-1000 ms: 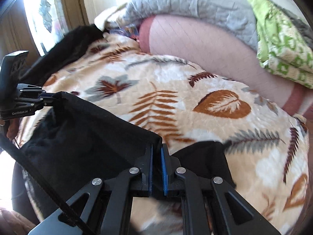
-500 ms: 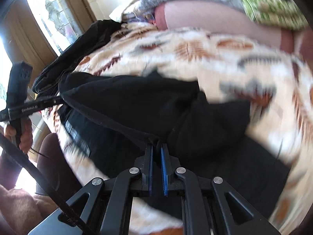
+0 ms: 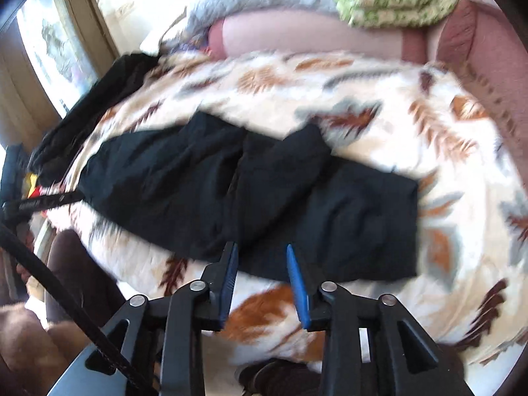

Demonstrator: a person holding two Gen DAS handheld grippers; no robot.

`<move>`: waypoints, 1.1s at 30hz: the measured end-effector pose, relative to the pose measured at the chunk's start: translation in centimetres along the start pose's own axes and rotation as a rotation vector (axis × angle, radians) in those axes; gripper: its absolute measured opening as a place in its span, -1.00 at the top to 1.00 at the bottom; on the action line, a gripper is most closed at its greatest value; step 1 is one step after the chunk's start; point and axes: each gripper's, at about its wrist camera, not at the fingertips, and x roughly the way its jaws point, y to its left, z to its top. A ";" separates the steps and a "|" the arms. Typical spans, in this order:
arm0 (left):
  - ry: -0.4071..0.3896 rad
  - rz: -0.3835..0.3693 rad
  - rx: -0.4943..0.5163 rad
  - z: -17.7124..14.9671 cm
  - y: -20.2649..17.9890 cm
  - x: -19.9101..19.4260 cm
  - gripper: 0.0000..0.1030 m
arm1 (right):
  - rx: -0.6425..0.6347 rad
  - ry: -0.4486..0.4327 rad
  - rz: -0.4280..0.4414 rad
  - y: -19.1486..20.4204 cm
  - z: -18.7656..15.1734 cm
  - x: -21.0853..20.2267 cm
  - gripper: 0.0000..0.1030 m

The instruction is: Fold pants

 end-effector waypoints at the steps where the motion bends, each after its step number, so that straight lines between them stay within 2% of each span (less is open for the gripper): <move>1: -0.012 0.005 -0.007 0.1 -0.1 -0.3 0.01 | -0.006 -0.014 -0.002 0.0 0.7 -0.1 0.16; 2: -0.022 0.010 -0.008 0.2 -0.3 -0.6 -0.01 | -0.016 -0.030 -0.006 0.3 1.7 0.3 0.03; 3: -0.029 0.016 -0.005 0.3 -0.6 -0.8 -0.02 | -0.027 -0.040 -0.006 0.8 2.5 0.9 -0.02; 5: -0.040 0.031 0.009 0.3 -1.3 -1.0 -0.05 | -0.073 -0.047 -0.008 2.4 3.9 2.7 -0.02; 9: -0.038 0.041 0.017 0.1 -1.9 -1.1 -0.06 | -0.160 -0.020 -0.120 4.7 6.3 8.1 -0.01; 10: -0.038 0.042 0.013 0.1 -1.9 -1.1 -0.06 | -0.166 -0.007 -0.149 4.8 6.5 9.3 0.06; 11: -0.039 0.041 0.008 0.0 -1.9 -1.1 -0.06 | -0.168 0.007 -0.175 4.6 6.7 10.3 0.57; 12: -0.039 0.038 0.004 0.1 -1.8 -1.1 -0.06 | -0.160 0.024 -0.173 4.2 6.7 11.0 0.84; 13: -0.040 0.033 -0.001 0.2 -1.8 -1.1 -0.06 | -0.138 0.029 -0.165 3.8 6.7 11.1 0.84; 16: -0.035 0.015 -0.015 0.5 -1.6 -0.6 -0.07 | -0.044 -0.048 -0.132 2.2 6.7 8.4 0.84; 21: -0.006 -0.027 -0.026 0.9 -2.4 0.9 -0.08 | 0.112 -0.136 -0.165 -2.2 4.9 2.6 0.84; 24: 0.013 -0.044 -0.013 0.7 -3.1 1.7 -0.08 | 0.212 -0.130 -0.196 -5.5 2.8 0.9 0.84; 30: 0.029 -0.031 0.005 0.6 -3.7 1.9 -0.08 | 0.389 -0.029 -0.215 -10.8 -1.9 1.2 0.86; 33: 0.032 -0.027 -0.001 0.7 -3.7 1.9 -0.08 | 0.400 -0.015 -0.307 -11.8 -2.9 0.3 0.85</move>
